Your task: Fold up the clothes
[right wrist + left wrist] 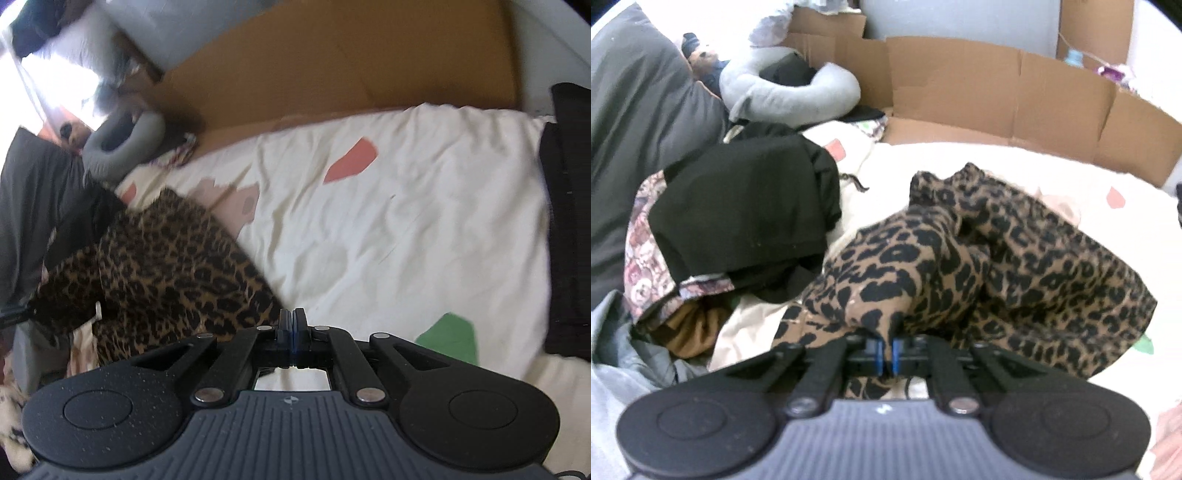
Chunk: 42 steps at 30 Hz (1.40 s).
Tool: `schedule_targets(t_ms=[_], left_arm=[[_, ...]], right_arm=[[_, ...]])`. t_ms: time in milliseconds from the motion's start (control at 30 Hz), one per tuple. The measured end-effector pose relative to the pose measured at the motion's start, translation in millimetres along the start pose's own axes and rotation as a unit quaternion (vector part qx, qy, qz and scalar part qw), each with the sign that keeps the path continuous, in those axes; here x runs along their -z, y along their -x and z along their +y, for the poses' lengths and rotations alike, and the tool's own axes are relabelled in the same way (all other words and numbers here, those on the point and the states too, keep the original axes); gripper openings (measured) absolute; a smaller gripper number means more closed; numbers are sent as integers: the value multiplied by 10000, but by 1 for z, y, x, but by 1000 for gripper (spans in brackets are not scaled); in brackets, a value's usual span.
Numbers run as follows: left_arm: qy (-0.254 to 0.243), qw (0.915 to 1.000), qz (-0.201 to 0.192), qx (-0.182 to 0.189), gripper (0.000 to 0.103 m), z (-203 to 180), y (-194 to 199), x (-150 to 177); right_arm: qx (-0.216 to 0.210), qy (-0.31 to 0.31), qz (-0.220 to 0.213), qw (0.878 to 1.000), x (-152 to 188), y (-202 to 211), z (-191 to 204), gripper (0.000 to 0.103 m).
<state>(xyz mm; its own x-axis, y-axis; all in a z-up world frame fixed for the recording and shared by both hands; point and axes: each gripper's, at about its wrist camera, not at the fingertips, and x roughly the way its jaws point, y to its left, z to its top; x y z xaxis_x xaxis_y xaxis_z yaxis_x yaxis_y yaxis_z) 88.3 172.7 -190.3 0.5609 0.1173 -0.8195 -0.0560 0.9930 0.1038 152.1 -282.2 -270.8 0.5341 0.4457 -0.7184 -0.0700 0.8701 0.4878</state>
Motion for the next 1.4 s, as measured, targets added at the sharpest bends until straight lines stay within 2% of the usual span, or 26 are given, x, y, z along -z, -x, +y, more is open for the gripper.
schedule_targets(t_ms=[200, 600, 1033, 1133, 1300, 1400], left_arm=[[-47, 9999, 21, 124, 5, -10, 12, -23], [-124, 9992, -29, 389, 5, -20, 49, -56], [135, 9974, 23, 708, 5, -21, 78, -67], [130, 9970, 12, 757, 5, -23, 79, -65], [234, 9971, -28, 726, 4, -17, 88, -62], [279, 9971, -60, 706, 4, -12, 97, -63]], right_arm=[[71, -313, -338, 9989, -8, 25, -22, 0], [296, -514, -837, 9947, -3, 80, -41, 0], [593, -942, -870, 9900, 24, 121, -74, 0], [283, -888, -781, 9926, 25, 113, -72, 0], [-106, -475, -414, 9980, 22, 73, -39, 1], [-339, -286, -177, 9989, 17, 39, -21, 11]])
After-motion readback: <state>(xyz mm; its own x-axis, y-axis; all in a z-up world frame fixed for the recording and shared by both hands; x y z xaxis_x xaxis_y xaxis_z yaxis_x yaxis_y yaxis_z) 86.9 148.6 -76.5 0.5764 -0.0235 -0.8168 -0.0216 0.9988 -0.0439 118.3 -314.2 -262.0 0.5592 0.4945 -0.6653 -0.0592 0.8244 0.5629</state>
